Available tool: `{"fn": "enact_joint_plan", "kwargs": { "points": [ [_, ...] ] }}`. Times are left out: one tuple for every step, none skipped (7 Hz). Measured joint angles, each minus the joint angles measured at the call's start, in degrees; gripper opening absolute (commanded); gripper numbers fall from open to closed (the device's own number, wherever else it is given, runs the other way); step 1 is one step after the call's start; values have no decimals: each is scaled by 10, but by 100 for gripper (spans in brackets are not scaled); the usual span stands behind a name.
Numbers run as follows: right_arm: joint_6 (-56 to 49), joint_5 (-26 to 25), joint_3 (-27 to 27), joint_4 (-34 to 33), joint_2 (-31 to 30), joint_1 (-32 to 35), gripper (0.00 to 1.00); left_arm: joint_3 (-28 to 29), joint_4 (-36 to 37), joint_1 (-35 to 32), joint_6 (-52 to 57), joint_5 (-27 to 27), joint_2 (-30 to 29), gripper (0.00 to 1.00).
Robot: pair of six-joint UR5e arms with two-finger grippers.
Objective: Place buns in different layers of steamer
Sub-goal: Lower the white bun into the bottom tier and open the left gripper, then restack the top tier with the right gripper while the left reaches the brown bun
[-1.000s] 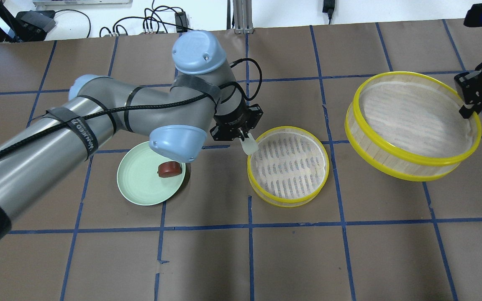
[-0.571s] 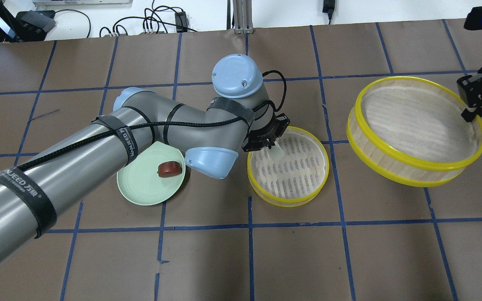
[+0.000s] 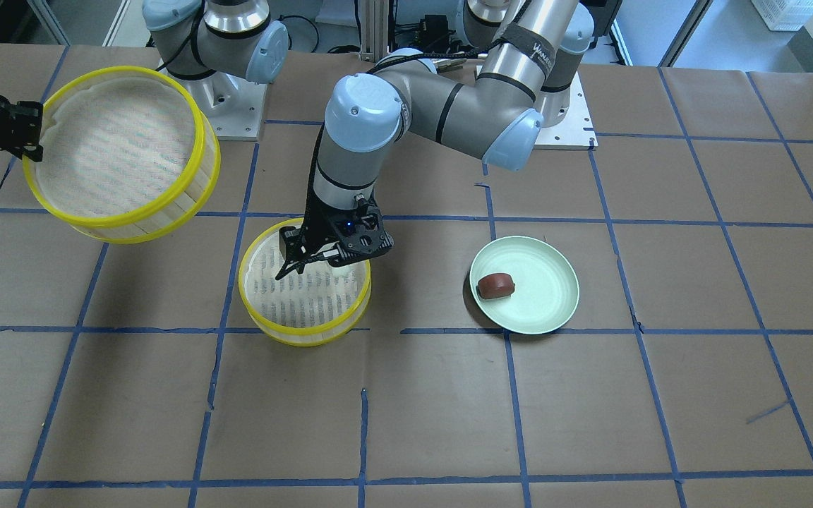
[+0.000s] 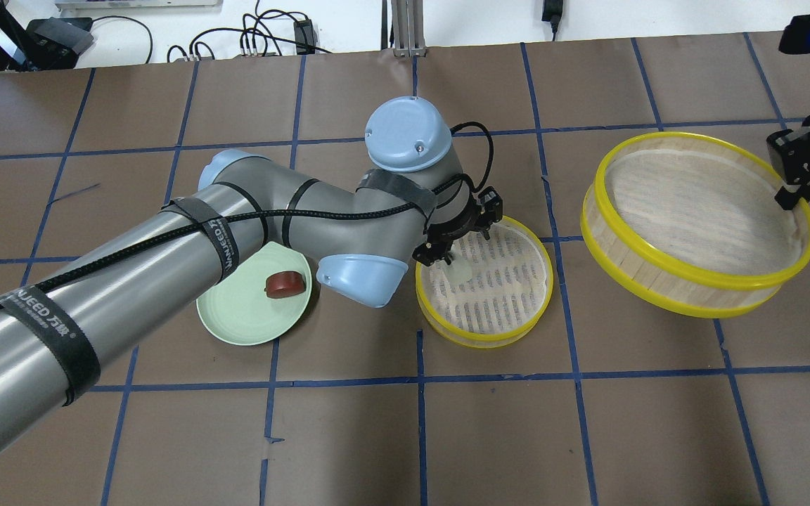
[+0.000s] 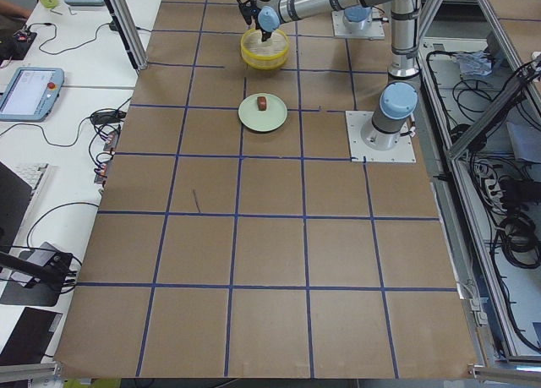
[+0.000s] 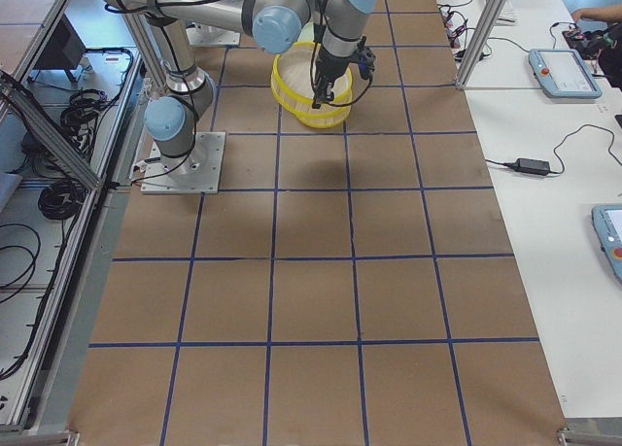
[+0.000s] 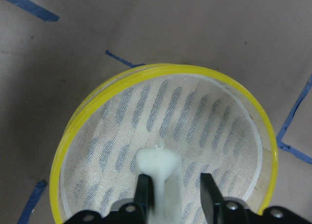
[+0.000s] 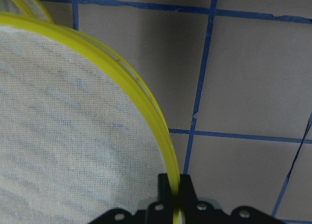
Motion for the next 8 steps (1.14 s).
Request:
{"fn": "enact_joint_plan", "kwargs": {
  "points": [
    [-2,-2,-1,0,0,-1,4,-2,0,0,13,2,2,100],
    [-3,-3,-1,0,0,-2,5,-4,0,0,8,1,1,100],
    [-2,-3,-1,-1,0,-1,5,-5,0,0,-4,-1,-1,100],
    [-1,-4,-2,-4,0,0,4,-4,1,1,2,-1,-1,100],
    [0,-3,-1,-4,-1,1,5,-3,3,9,54,11,3,100],
    [1,-2,-1,-6,0,3,4,-6,3,40,154,35,13,100],
    [1,0,2,-19,3,14,4,-17,-3,88,260,53,30,100],
    [14,4,7,-41,10,34,4,-35,-13,136,353,61,49,100]
  ]
}}
